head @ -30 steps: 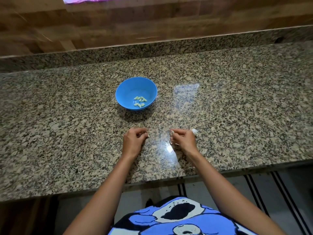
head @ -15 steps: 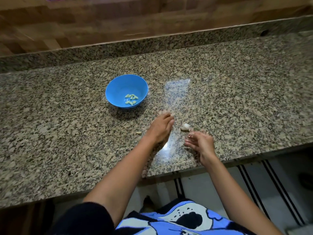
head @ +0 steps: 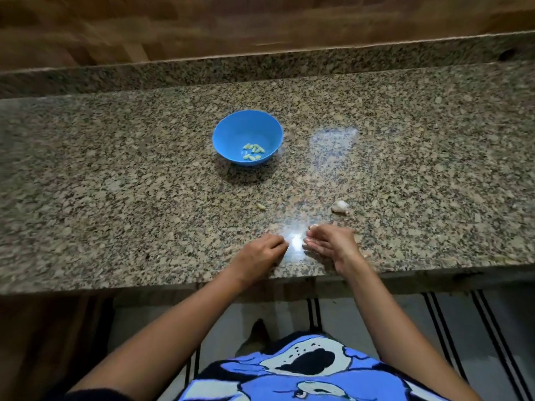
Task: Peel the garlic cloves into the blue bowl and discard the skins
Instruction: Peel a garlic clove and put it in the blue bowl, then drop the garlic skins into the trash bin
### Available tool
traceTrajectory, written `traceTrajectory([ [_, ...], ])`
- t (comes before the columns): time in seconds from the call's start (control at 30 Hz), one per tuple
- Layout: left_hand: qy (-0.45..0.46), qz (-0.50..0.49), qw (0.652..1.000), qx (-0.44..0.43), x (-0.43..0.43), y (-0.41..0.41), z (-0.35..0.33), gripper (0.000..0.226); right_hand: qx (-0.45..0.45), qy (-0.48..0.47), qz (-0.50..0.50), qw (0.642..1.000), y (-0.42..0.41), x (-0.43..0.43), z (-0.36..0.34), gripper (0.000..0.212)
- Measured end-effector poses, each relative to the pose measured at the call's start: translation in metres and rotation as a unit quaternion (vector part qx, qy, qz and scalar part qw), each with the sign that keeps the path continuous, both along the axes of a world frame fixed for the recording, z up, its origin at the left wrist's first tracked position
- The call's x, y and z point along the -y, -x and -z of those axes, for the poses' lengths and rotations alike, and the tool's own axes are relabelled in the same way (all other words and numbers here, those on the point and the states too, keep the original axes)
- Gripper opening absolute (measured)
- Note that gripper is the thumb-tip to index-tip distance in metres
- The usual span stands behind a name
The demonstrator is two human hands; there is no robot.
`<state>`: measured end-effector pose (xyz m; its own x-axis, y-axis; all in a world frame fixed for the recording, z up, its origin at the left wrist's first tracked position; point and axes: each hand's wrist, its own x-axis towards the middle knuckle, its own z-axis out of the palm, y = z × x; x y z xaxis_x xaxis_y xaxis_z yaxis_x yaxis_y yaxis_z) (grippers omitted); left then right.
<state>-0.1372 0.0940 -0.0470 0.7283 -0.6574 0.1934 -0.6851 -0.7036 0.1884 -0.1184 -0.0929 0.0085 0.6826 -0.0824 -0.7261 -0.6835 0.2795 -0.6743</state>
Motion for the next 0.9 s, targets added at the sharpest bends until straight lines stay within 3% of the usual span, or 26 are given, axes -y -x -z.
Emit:
traceTrajectory([
  [0.07, -0.007, -0.039, 0.999, 0.005, -0.001, 0.003, 0.001, 0.013, 0.009, 0.013, -0.033, 0.999, 0.001, -0.008, 0.002, 0.008],
  [0.13, -0.006, -0.120, 0.990, -0.069, 0.002, 0.007, -0.005, 0.015, 0.041, 0.045, -0.088, 0.994, 0.000, -0.017, 0.003, 0.010],
  [0.2, 0.063, -0.281, 0.944, -0.162, 0.005, 0.015, -0.020, 0.012, 0.083, 0.077, -0.159, 0.981, -0.002, -0.031, 0.002, 0.013],
  [0.23, 0.177, -0.383, 0.873, -0.243, -0.001, 0.018, -0.029, 0.013, 0.112, 0.086, -0.197, 0.970, -0.003, -0.042, 0.000, 0.013],
  [0.27, 0.337, -0.461, 0.748, -0.338, -0.014, 0.022, -0.037, 0.015, 0.141, 0.088, -0.239, 0.957, -0.004, -0.054, -0.003, 0.013],
  [0.33, 0.635, -0.472, 0.431, -0.434, -0.053, 0.041, -0.053, 0.026, 0.185, 0.073, -0.323, 0.925, -0.003, -0.089, -0.008, 0.015],
  [0.37, 0.721, -0.465, 0.308, -0.411, -0.076, 0.059, -0.056, 0.035, 0.199, 0.060, -0.369, 0.906, 0.001, -0.111, -0.010, 0.017],
  [0.4, 0.773, -0.470, 0.219, -0.367, -0.100, 0.081, -0.056, 0.041, 0.207, 0.045, -0.415, 0.885, 0.007, -0.137, -0.010, 0.019],
  [0.47, 0.830, -0.480, 0.105, -0.262, -0.136, 0.135, -0.058, 0.039, 0.211, 0.000, -0.499, 0.841, 0.029, -0.191, -0.005, 0.020],
  [0.57, 0.862, -0.490, 0.015, -0.132, -0.178, 0.212, -0.051, 0.044, 0.194, -0.061, -0.601, 0.773, 0.079, -0.277, 0.008, 0.015],
  [0.7, 0.870, -0.492, -0.020, -0.004, -0.232, 0.300, -0.034, 0.041, 0.164, -0.091, -0.702, 0.687, 0.154, -0.372, 0.023, 0.005],
  [0.8, 0.868, -0.493, -0.049, 0.041, -0.270, 0.343, -0.019, 0.019, 0.096, -0.095, -0.720, 0.681, 0.194, -0.423, 0.032, 0.016],
  [0.9, 0.868, -0.487, -0.069, 0.065, -0.291, 0.372, -0.006, 0.014, 0.053, -0.060, -0.708, 0.701, 0.218, -0.457, 0.039, 0.018],
])
